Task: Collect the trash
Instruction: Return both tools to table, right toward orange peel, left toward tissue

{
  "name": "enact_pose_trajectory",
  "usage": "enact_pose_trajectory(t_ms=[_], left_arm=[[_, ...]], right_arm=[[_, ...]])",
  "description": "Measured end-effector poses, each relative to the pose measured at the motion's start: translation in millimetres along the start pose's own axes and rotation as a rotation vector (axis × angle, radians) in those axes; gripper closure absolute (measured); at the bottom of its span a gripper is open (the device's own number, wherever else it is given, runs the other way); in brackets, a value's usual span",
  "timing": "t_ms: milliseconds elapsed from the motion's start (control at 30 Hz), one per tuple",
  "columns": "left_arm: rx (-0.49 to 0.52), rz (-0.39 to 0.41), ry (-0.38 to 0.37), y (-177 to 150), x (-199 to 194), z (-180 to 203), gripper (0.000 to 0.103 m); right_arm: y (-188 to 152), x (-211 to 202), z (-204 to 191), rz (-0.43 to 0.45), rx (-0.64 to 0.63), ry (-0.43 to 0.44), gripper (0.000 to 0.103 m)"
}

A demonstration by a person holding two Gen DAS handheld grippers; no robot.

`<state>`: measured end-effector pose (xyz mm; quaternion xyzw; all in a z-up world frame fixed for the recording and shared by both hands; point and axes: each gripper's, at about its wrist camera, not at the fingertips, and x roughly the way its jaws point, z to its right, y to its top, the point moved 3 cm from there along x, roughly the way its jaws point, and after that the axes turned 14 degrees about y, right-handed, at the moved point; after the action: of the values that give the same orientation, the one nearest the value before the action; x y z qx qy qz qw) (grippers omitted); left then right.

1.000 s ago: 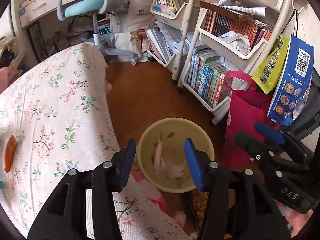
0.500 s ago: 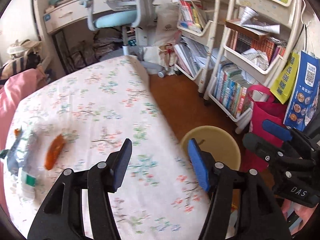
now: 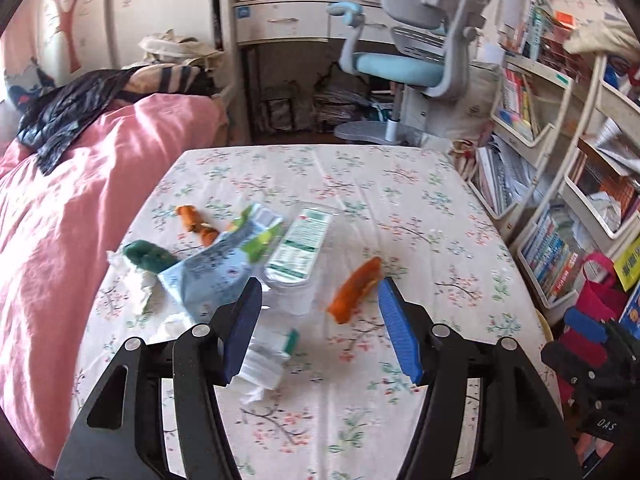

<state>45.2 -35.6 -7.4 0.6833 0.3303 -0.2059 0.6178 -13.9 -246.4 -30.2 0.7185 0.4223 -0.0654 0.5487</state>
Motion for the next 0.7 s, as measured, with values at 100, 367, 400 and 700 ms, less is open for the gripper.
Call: enact_pose_trajectory(t_ms=[100, 367, 400, 700], left_arm=[[-0.071, -0.037, 0.033, -3, 10, -40, 0.045], [-0.112, -0.180, 0.110, -27, 42, -95, 0.045], [-0.106, -0.208, 0.104, -30, 49, -97, 0.045], [-0.119, -0.310, 0.007, -37, 75, -100, 0.055]], right_arm=[[-1, 15, -16, -0.022, -0.017, 0.023, 0.031], [9, 58, -44, -0.064, -0.024, 0.057, 0.031], [10, 63, -45, -0.071, -0.019, 0.057, 0.031], [21, 109, -43, -0.109, 0.072, 0.081, 0.031]])
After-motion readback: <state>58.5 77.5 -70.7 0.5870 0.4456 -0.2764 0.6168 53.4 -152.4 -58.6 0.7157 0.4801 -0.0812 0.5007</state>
